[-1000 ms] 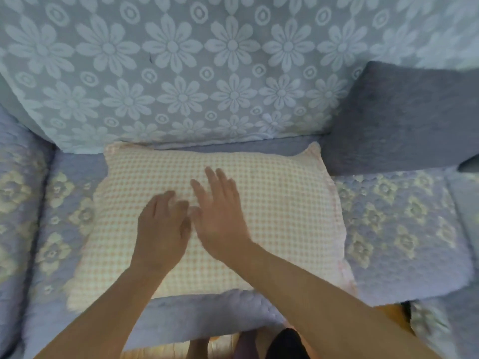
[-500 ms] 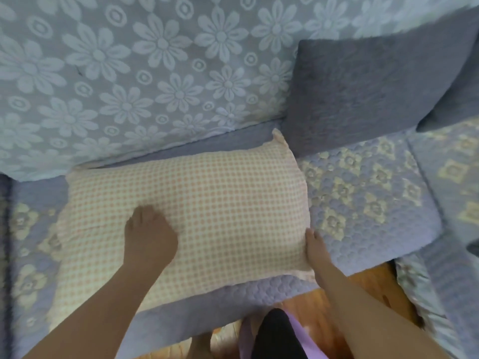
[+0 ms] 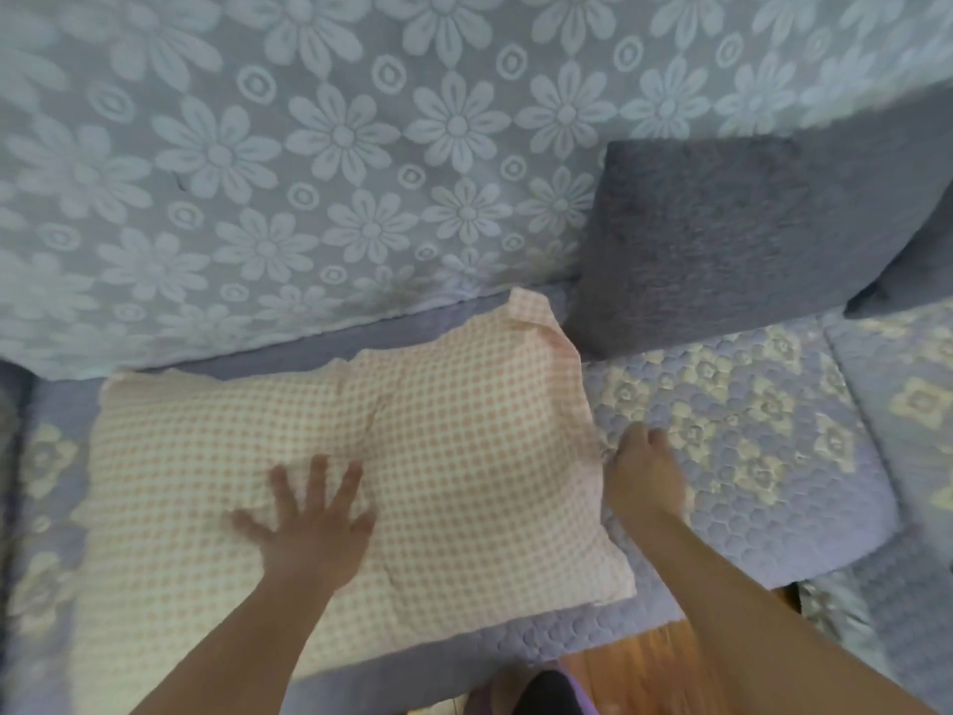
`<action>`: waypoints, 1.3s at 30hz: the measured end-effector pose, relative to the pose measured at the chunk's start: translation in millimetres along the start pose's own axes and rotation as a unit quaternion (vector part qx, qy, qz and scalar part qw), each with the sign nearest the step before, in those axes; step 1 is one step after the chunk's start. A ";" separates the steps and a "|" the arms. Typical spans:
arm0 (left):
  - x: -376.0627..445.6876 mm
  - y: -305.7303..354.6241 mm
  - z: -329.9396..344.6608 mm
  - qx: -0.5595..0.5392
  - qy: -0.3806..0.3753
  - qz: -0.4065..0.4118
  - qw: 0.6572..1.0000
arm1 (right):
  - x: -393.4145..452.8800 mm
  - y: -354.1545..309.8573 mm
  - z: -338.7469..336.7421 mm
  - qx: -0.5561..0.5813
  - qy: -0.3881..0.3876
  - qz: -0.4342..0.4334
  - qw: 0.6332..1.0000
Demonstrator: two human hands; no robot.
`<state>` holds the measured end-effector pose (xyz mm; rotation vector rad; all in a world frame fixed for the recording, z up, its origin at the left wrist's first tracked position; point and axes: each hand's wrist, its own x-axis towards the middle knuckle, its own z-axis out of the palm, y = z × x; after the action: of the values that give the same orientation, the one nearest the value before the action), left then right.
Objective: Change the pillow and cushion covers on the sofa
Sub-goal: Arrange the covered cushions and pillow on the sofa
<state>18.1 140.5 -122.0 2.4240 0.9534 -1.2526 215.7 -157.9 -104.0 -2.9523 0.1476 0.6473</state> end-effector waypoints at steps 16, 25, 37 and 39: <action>1.2 -53.6 0.6 -0.028 -0.014 -0.110 0.993 | 24.2 -147.0 -2.1 -0.210 -0.043 -0.227 0.950; -30.9 -15.4 7.8 -0.013 0.138 0.104 0.985 | -16.7 -138.2 49.2 -0.321 -0.133 -0.357 0.867; 34.4 -196.7 -44.1 -0.259 0.346 0.109 0.895 | -81.7 -181.3 118.7 -0.235 -0.129 -0.398 0.877; 60.4 -229.1 -52.0 -0.344 0.336 0.022 0.877 | -77.5 -166.4 123.0 -0.257 -0.121 -0.383 0.879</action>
<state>-73.4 365.1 -122.3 2.2285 1.2198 0.0478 115.1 28.4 -167.0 -2.9259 -1.3257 1.0024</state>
